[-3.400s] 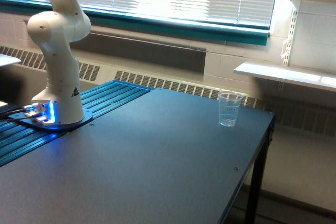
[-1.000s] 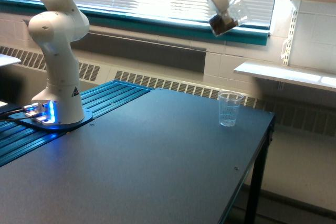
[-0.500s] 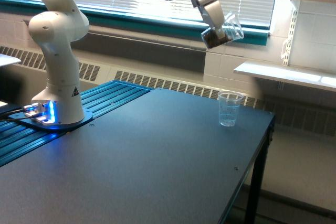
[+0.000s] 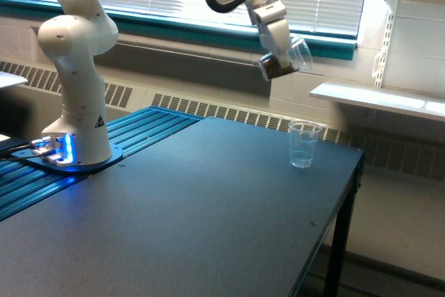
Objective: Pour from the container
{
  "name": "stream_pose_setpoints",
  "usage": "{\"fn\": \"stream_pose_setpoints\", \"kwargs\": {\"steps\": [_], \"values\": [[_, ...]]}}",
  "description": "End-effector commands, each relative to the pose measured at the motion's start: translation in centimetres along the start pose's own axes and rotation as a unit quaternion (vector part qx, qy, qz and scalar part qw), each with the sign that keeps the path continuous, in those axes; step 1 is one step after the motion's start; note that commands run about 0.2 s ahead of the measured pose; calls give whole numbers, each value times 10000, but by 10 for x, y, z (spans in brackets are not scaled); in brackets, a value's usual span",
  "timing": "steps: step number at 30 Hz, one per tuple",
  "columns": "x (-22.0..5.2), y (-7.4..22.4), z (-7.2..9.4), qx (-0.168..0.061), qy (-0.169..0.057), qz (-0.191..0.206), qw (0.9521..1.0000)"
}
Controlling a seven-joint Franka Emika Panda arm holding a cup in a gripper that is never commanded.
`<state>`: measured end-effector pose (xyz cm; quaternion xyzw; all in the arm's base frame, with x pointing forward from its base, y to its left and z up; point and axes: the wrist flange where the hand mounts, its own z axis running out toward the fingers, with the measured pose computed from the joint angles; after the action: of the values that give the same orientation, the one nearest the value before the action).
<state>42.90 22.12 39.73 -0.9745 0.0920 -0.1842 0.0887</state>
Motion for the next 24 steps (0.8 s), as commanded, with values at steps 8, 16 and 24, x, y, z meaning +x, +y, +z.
{"fn": "stream_pose_setpoints", "kwargs": {"steps": [8, 16, 24], "values": [[-18, -5, 21, -196, -160, 52, 9997], [-26, -14, 32, -280, -232, 31, 9993], [-29, -24, 43, -395, -294, -6, 9988]]}}
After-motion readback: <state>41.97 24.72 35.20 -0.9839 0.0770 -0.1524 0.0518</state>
